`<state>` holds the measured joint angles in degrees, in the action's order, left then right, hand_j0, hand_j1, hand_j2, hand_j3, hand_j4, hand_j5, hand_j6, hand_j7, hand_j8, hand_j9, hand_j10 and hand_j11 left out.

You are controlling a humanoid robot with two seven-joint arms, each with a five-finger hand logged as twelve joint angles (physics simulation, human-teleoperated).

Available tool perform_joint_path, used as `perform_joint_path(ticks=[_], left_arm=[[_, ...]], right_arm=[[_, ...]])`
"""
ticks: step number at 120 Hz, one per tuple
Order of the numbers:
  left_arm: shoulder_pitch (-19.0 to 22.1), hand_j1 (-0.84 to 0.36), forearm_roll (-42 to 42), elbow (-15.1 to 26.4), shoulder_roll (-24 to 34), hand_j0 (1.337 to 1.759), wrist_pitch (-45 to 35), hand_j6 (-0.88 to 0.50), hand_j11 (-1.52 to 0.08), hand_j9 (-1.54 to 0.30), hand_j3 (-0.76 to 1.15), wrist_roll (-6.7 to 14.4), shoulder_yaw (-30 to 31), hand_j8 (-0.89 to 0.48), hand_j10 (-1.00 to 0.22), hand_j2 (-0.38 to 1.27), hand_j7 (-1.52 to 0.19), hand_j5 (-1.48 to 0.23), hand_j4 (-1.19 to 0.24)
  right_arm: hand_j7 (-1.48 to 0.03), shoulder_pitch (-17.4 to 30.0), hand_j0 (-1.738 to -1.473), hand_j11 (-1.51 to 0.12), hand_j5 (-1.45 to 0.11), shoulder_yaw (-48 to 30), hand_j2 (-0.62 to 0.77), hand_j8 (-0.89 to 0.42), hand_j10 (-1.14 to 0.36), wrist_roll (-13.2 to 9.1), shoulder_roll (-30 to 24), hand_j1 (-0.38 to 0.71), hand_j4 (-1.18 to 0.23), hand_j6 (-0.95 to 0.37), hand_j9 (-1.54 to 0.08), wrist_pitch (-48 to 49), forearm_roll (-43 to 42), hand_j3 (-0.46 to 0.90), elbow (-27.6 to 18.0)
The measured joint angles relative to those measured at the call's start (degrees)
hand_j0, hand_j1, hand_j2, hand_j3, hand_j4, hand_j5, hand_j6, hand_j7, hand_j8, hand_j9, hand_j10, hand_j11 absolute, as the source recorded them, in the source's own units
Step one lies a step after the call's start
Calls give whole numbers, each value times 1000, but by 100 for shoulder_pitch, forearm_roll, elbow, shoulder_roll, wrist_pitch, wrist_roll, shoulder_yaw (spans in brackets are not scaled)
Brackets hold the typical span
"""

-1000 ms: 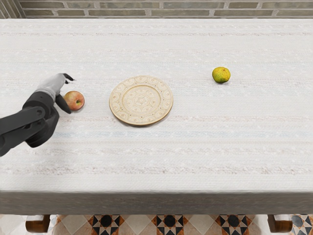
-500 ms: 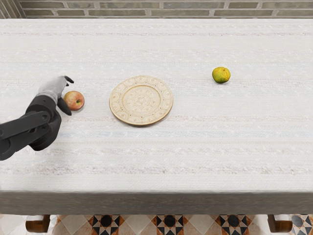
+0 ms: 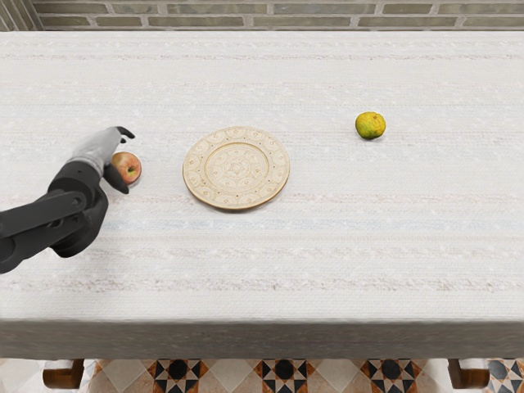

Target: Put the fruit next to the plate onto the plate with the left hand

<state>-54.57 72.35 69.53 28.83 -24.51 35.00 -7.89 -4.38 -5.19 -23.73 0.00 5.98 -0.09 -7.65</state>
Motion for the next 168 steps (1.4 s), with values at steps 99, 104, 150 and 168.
perform_joint_path(ticks=[99, 104, 150, 168], left_arm=[[8, -89, -15, -176, -70, 1658, 21, -372, -478, -478, 0, 0, 16, -372, -371, 78, -478, -479, -371], [8, -94, -17, -187, -73, 1658, 22, -377, -487, -487, 0, 0, 16, -377, -376, 79, -487, -487, -376], [-10, -170, -29, -191, -149, 1658, 26, -447, -587, -587, 0, 0, 16, -441, -451, 120, -587, -587, -451], [43, -179, 15, -192, -159, 1654, 25, -393, -678, -679, 0, 0, 8, -392, -517, 71, -653, -622, -548]], right_arm=[[0, 7, -1658, 0, 0, 0, 0, 0, 0, 0, 0, -349, 0, 0, 0, -5, 0, 0, 0], [0, 7, -1658, 0, 0, 0, 0, 0, 0, 0, 0, -349, 0, 0, 0, -7, 0, 0, 0], [0, 7, -1658, 0, 0, 0, 0, 0, 0, 0, 0, -349, 0, 0, 0, -9, 0, 0, 0], [0, 7, -1658, 0, 0, 0, 0, 0, 0, 0, 0, -349, 0, 0, 0, -8, 0, 0, 0]])
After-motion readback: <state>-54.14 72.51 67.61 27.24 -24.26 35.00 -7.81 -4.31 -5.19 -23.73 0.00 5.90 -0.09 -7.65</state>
